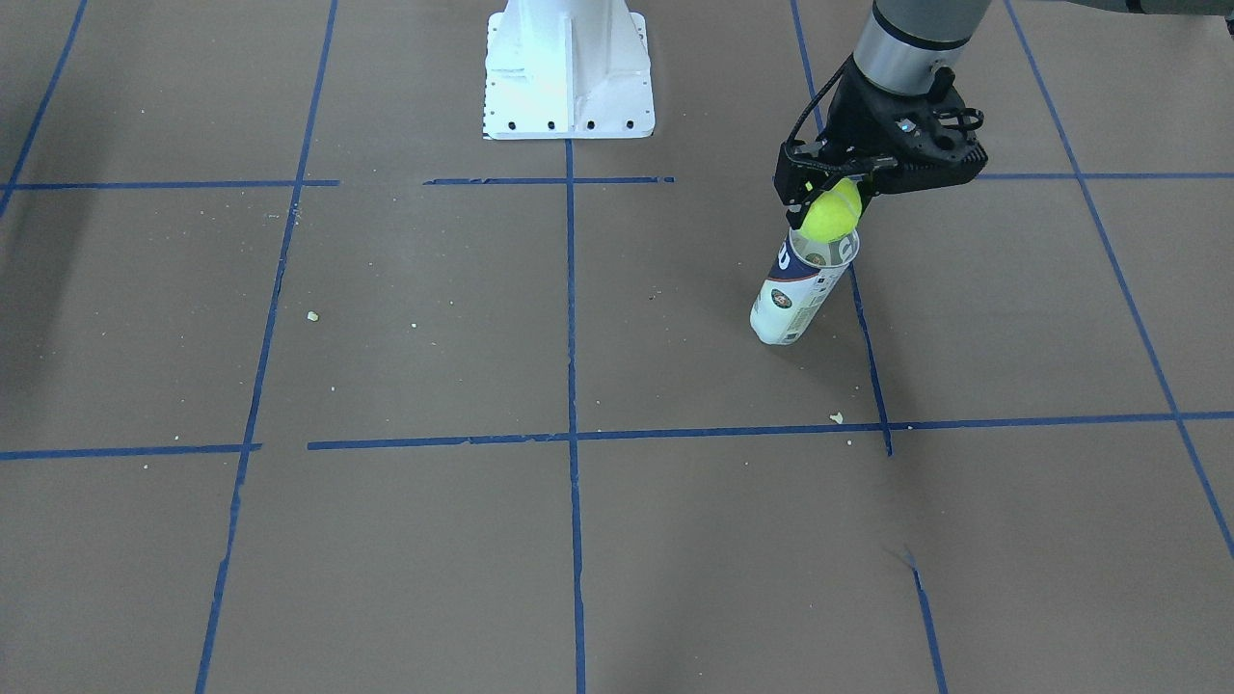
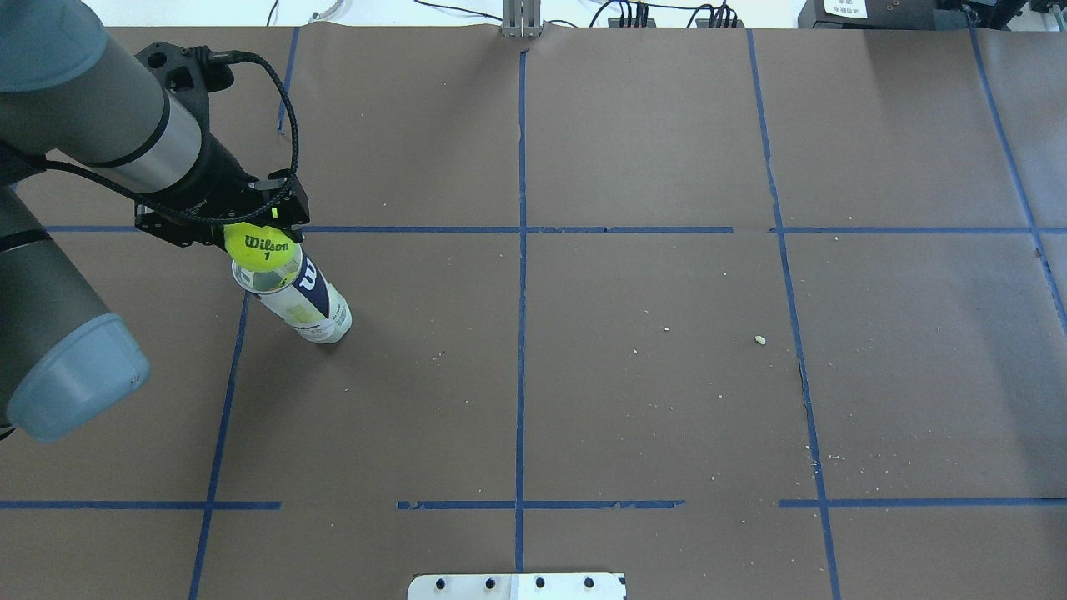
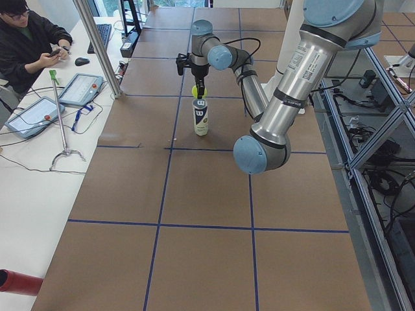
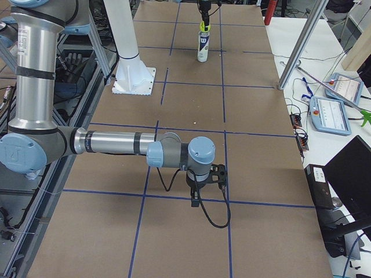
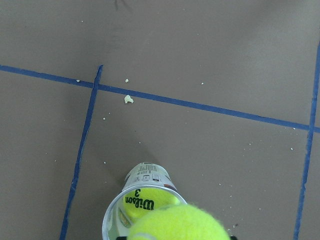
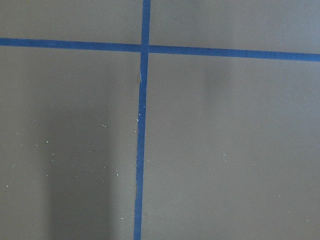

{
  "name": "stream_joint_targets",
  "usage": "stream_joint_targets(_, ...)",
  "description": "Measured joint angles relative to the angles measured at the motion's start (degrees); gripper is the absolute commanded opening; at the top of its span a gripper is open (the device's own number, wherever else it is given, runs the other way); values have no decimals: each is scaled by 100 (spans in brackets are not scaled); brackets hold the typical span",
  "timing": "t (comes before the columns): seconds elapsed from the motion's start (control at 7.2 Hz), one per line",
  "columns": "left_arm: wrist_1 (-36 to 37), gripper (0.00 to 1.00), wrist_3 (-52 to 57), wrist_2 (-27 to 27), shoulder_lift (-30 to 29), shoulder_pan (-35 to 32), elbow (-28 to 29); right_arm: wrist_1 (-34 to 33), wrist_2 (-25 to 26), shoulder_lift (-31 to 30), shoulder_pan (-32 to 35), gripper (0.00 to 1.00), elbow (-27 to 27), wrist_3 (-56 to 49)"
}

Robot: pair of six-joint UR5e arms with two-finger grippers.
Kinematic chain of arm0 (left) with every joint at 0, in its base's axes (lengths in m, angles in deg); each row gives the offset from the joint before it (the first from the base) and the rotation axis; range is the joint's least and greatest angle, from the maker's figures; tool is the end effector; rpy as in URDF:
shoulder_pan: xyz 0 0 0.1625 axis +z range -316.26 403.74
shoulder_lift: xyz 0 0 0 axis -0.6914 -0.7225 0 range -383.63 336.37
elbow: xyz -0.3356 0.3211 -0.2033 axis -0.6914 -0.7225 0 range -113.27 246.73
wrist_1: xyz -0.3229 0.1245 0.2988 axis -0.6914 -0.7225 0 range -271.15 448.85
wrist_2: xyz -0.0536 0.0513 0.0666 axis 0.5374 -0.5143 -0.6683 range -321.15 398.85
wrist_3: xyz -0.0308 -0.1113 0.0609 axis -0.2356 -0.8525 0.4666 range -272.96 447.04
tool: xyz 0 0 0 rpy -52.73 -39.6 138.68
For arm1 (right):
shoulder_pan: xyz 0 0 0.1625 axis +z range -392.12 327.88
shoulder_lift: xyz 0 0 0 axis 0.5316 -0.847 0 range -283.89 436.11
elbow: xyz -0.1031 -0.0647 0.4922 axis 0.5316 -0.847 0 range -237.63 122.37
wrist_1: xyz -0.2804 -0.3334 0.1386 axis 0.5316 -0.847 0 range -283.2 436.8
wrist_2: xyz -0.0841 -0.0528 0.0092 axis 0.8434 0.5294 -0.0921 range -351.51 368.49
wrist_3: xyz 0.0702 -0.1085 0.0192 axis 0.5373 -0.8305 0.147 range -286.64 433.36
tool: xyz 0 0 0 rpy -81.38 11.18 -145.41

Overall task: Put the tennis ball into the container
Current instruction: 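Lower the ball into the can mouth and open the left gripper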

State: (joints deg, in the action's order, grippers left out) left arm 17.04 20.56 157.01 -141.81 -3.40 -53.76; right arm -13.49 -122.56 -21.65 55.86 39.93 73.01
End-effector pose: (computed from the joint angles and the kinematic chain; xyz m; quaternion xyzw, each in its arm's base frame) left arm 0.3674 -0.5013 0.2588 0.0078 0.4057 -0.1038 0.9081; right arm 0.0310 -0.4691 0.7658 -0.0092 -0.3506 -0.0178 0.9363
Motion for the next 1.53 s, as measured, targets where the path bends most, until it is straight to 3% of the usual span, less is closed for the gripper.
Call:
stream_joint_targets(0.42,1,29,50,-12,37,3,96,1,0,-2,0,100,0,0)
stream_joint_targets(0.69,-1,60,60,-15,58,3,108,0,0,-5,0,100,0,0)
stream_joint_targets(0.97,-2,70,69,-21,88,3,115,0,0,-4,0,100,0,0)
stream_joint_targets(1.25,-1,86,65,-22,92,8,118,0,0,2,0,100,1,0)
stream_joint_targets(1.53,-4,90,65,-22,91,11,108,2,0,-2,0,100,2,0)
